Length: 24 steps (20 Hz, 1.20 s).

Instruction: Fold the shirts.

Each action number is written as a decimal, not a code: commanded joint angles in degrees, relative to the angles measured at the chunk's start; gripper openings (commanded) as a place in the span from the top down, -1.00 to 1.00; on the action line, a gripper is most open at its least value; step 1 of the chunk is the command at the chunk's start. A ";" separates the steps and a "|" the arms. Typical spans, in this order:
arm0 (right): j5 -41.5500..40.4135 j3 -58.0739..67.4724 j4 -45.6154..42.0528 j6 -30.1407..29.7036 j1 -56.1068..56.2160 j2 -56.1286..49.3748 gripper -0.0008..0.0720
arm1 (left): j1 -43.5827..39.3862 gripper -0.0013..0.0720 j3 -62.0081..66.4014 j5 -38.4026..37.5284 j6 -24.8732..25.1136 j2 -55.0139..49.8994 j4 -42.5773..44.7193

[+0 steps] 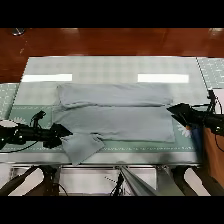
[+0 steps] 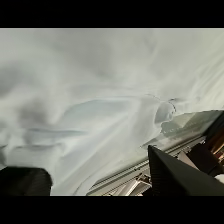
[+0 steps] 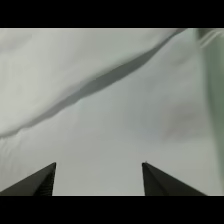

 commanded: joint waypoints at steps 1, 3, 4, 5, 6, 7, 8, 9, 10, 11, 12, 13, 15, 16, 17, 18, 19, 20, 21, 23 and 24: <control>-2.08 0.04 -4.79 2.67 -7.76 0.07 -0.72 | -2.80 0.16 -0.63 -0.52 3.02 0.04 -1.60; 3.52 0.02 -14.58 6.97 -12.63 0.07 -0.72 | -2.64 0.91 -0.63 -1.05 3.82 0.09 -2.29; 6.12 0.00 -20.15 9.79 -12.81 0.09 -0.72 | -2.64 0.91 -0.63 -1.11 5.35 0.07 -3.37; 9.07 -0.39 -21.29 10.95 -12.70 0.09 -0.72 | -2.64 0.91 -0.63 -1.46 6.58 0.09 -4.48; 12.20 -0.76 -21.24 10.51 -12.68 0.09 -0.72 | -2.64 0.91 -0.63 -1.60 6.95 0.09 -5.62; 14.34 -1.11 -21.88 10.54 -12.68 0.09 -0.72 | -2.64 0.91 -0.63 -1.55 6.99 0.09 -6.56; 14.93 -1.22 -22.84 10.95 -12.68 0.09 -0.72 | -2.64 0.91 -0.63 -1.53 7.48 0.09 -7.39; 15.17 -1.22 -24.35 11.78 -12.68 0.07 -0.72 | -2.64 0.91 -0.63 -1.57 8.24 0.09 -7.98; 15.69 -1.22 -26.05 12.74 -12.68 0.02 -0.72 | -2.64 0.91 -0.63 -1.60 8.24 0.09 -8.07; 16.00 -1.29 -27.52 13.11 -12.31 -0.02 -0.72 | -2.64 0.91 -0.63 -1.60 8.31 0.09 -8.04; 16.59 -1.29 -28.85 13.11 -11.17 -0.63 -0.72 | -2.64 0.91 -0.63 -1.60 8.50 0.09 -8.02; 17.79 -1.29 -29.59 13.09 -9.44 -2.01 -0.72 | -2.64 0.91 -0.63 -1.55 8.50 0.07 -8.02; 18.99 -1.29 -29.59 12.41 -5.42 -5.18 -0.72 | -2.64 0.91 -0.63 -1.55 8.90 0.07 -8.02; 18.47 -1.27 -29.55 12.37 -3.78 -6.51 -0.72 | -2.64 0.91 -0.63 -1.55 8.87 0.07 -8.02; 17.42 -1.27 -29.00 12.33 -2.82 -7.76 -0.72 | -2.64 0.91 -0.63 -1.57 8.87 0.07 -8.04; 16.28 -1.25 -28.44 12.33 -2.69 -8.72 -0.72 | -2.64 0.91 -0.63 -1.57 8.87 0.07 -8.02; 15.37 -1.14 -27.12 11.69 -2.69 -9.62 -0.72 | -2.64 0.91 -0.63 -1.57 8.87 0.07 -8.04; 14.60 -1.09 -25.20 10.62 -2.69 -10.32 -0.72 | -2.64 0.91 -0.63 -1.57 8.87 0.07 -8.02; 13.90 -1.09 -23.34 9.84 -2.69 -10.82 -0.72 | -2.64 0.91 -0.63 -1.55 8.87 0.07 -8.02; 11.58 -1.09 -19.78 8.92 -2.69 -11.87 -0.72 | -2.64 0.91 -0.63 -1.51 8.87 0.07 -8.04; 10.45 -1.09 -18.34 8.74 -2.69 -12.50 -0.72 | -2.64 0.91 -0.63 -1.49 8.87 0.07 -8.04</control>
